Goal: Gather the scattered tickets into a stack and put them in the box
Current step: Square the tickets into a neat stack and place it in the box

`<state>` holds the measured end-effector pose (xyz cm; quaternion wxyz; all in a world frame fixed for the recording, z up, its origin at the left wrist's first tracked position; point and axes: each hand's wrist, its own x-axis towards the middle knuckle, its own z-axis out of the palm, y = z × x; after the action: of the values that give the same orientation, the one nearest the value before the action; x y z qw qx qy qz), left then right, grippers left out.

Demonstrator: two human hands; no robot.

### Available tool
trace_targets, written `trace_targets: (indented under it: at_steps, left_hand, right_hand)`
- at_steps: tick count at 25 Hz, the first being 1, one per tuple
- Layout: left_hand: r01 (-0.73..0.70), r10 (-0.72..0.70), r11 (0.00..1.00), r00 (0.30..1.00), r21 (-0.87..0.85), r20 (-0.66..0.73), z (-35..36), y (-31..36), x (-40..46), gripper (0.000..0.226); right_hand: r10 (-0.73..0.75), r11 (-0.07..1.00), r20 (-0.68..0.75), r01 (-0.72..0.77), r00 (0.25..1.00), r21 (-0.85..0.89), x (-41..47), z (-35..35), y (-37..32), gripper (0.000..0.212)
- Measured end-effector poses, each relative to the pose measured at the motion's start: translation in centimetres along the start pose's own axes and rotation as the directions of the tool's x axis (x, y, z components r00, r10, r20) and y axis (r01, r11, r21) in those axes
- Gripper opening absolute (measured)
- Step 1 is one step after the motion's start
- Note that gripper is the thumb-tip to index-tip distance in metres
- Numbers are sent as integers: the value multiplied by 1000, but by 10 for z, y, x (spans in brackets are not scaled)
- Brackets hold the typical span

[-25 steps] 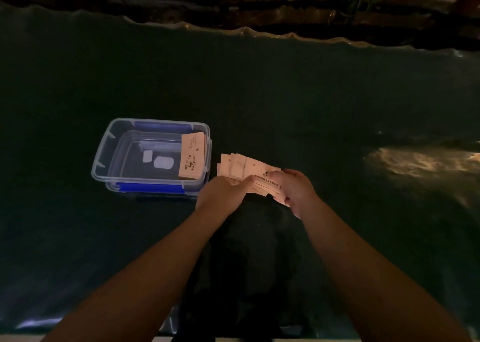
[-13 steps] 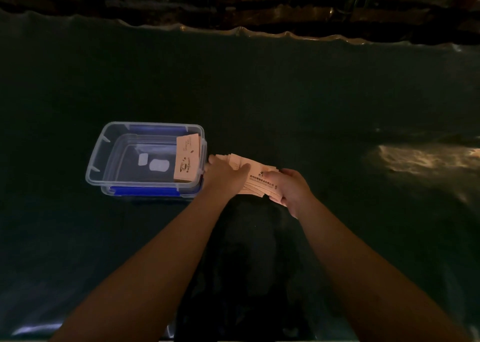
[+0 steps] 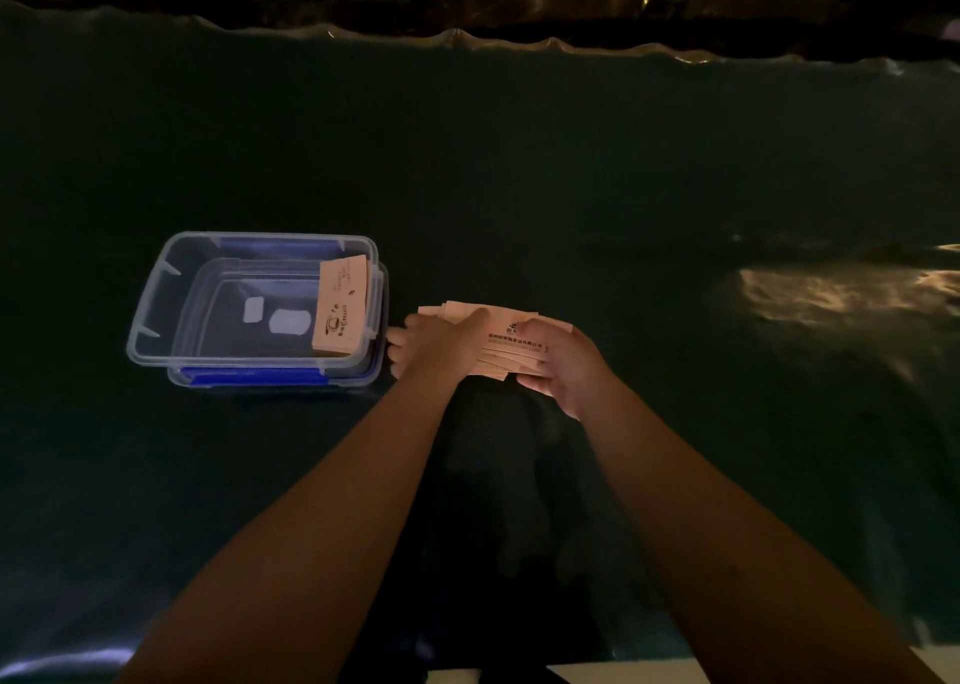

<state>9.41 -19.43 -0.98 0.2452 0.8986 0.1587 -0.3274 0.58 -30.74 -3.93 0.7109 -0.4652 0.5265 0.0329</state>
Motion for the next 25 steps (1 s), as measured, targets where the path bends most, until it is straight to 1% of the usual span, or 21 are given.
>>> trace_targets:
  at_steps: [3,6,11,13,15,17,19,22,24,25]
  left_hand:
    - [-32,33,999,999,-25,5,3,-6,1,104]
    - [3,-1,999,999,-40,50,-6,-7,9,111]
    - [-8,26,988,993,-153,115,-9,-15,17,121]
    - [-10,44,974,988,-226,146,-12,-20,21,122]
    - [-8,68,948,982,-317,177,-18,-25,21,114]
    - [-12,97,934,970,-356,221,-25,-30,20,94]
    - [8,116,926,945,-378,304,-29,-36,19,73]
    - [52,120,924,901,-379,416,-30,-49,18,73]
    - [42,153,916,882,-398,446,-30,-56,15,66]
    - [44,170,909,868,-414,466,-29,-59,13,69]
  right_hand:
    - [-12,1000,15,12,1000,12,-1,1,2,41]
    - [-11,1000,32,10,999,12,-1,1,3,40]
    - [-25,1000,70,25,997,-3,-6,4,3,25]
    - [-28,1000,90,29,996,-10,-9,4,4,20]
    - [-32,999,109,35,993,-22,-10,5,5,20]
    - [-37,998,118,43,992,-48,-12,6,6,23]
    - [-40,995,114,50,993,-84,-13,5,9,31]
    - [-63,990,96,74,993,-119,-21,4,12,37]
    - [-87,988,85,97,993,-121,-28,2,16,36]
    - [-89,990,85,98,992,-104,-32,-1,20,36]
